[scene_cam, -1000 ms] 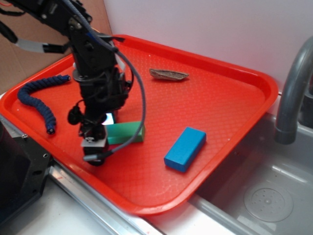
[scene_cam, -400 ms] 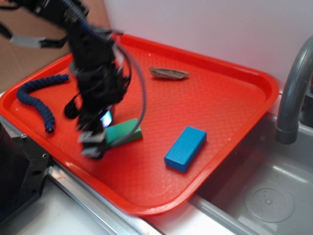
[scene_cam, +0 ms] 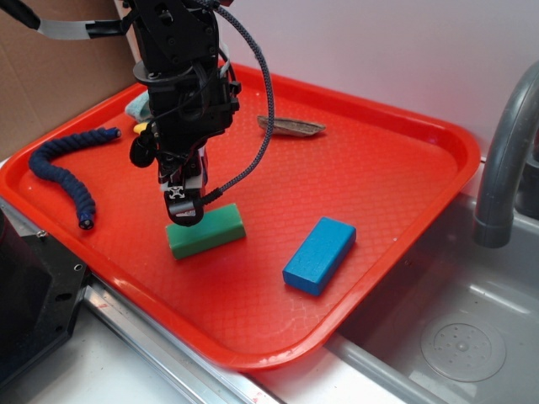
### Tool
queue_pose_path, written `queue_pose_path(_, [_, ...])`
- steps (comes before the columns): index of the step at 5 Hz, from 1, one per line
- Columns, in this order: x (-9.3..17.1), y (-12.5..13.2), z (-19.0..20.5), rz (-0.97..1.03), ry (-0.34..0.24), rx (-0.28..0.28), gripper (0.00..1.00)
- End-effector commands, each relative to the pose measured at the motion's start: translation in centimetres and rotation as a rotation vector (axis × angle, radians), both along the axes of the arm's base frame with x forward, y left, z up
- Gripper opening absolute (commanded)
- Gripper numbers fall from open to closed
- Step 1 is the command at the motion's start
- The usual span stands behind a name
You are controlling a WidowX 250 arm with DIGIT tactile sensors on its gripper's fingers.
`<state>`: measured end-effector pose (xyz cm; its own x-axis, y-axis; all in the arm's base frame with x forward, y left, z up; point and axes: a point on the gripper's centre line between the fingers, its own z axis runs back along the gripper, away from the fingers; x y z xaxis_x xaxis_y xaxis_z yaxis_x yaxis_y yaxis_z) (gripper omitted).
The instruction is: Grab the green block.
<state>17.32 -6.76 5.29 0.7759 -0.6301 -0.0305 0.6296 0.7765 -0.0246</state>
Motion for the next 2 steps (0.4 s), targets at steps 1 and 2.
queue_pose_path(1, [-0.9,-0.4,1.6,0.164,-0.051,-0.049,1.00])
queue_pose_path(2, [-0.8,-0.4,0.2,0.183,-0.039,-0.046,1.00])
